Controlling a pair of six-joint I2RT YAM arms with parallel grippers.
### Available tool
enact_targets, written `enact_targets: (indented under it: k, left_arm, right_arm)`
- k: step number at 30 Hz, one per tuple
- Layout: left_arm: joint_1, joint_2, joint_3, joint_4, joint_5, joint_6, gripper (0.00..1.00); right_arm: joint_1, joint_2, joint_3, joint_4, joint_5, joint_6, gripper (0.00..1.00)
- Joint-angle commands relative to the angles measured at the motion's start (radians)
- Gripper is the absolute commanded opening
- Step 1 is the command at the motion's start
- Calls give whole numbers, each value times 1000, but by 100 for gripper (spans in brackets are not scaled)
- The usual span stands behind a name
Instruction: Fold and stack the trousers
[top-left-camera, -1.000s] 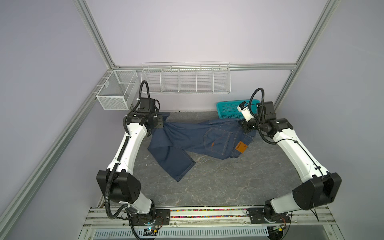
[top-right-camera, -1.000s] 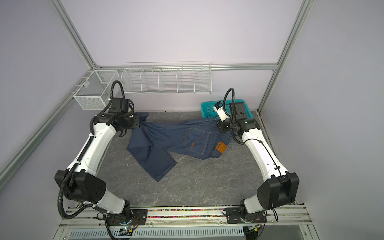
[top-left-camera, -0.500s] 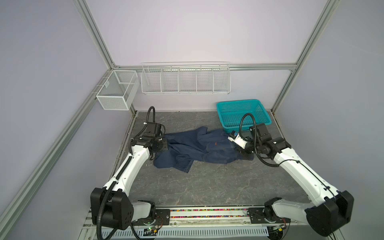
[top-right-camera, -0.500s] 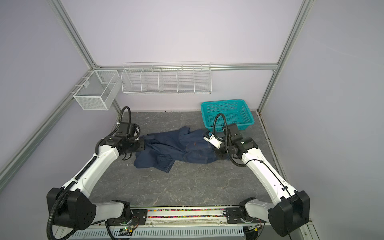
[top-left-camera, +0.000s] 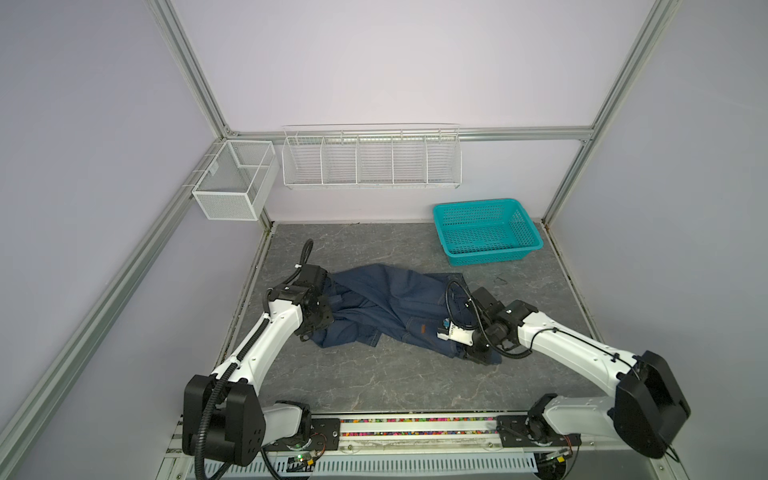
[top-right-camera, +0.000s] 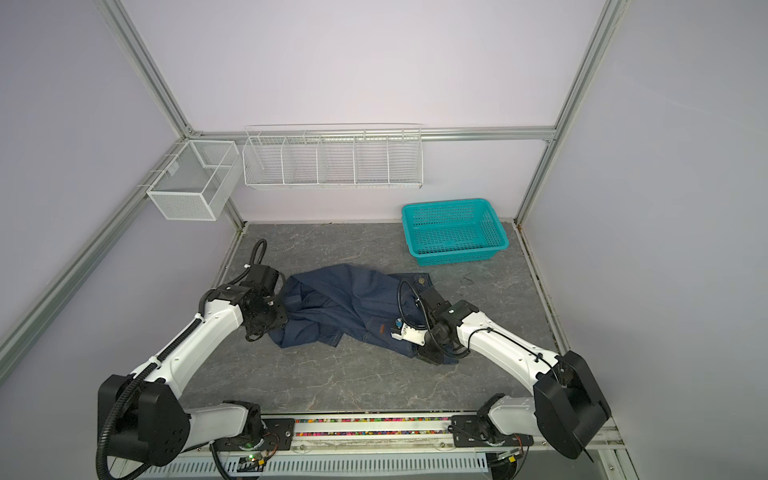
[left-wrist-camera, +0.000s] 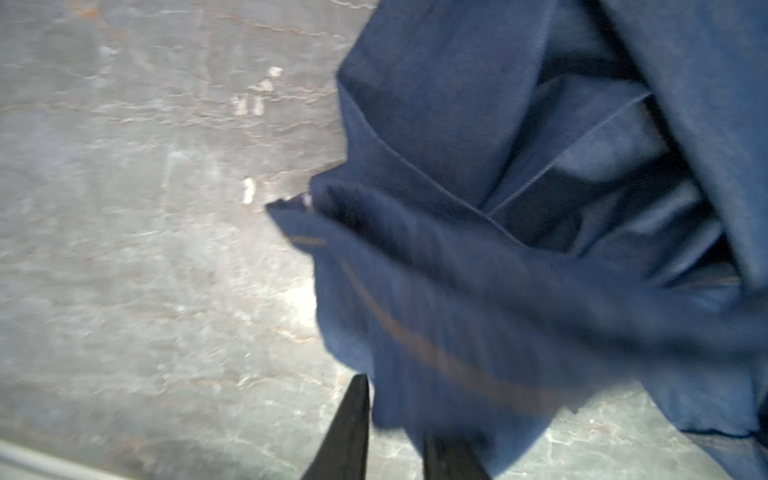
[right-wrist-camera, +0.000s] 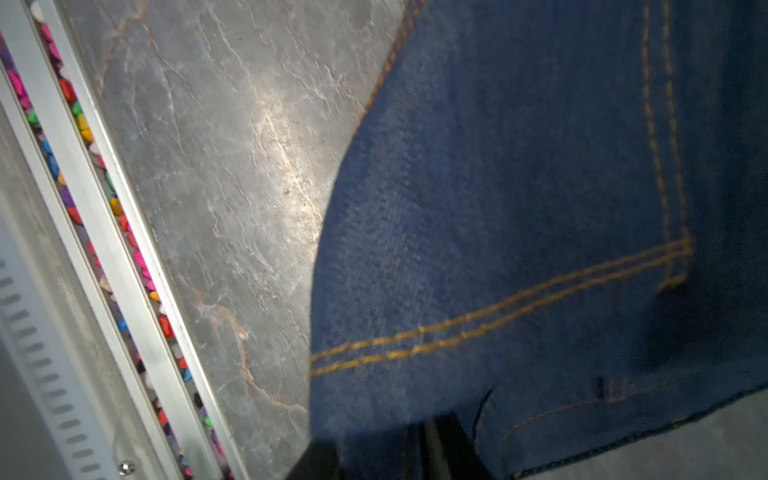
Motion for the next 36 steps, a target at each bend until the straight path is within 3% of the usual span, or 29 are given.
enact_targets:
  k: [1, 5, 10, 15, 21, 25, 29, 36]
  left_arm:
    - [4, -24, 75, -97, -111, -35, 33]
    - [8, -14, 177, -105, -112, 5, 45]
    - [9, 29, 298, -91, -69, 36, 56]
    - [8, 96, 337, -14, -12, 42, 63]
    - [-19, 210, 351, 51, 119, -2, 71]
    - [-56, 284, 391, 81, 133, 21, 71]
    - [-96, 370, 448, 73, 136, 51, 72]
    - [-101, 478, 476, 134, 124, 39, 72]
  right_arm:
    - [4, -30, 3, -19, 13, -28, 49]
    - [-49, -103, 61, -19, -21, 60, 65]
    - [-150, -218, 76, 121, -100, 276, 77]
    - [-225, -257, 14, 236, 20, 657, 87]
    - [-274, -227, -37, 114, 145, 1033, 88]
    - [-278, -249, -125, 111, 160, 1141, 89]
    - [-277, -240, -179, 228, 117, 1163, 87]
    - [-286, -26, -127, 425, 85, 1121, 77]
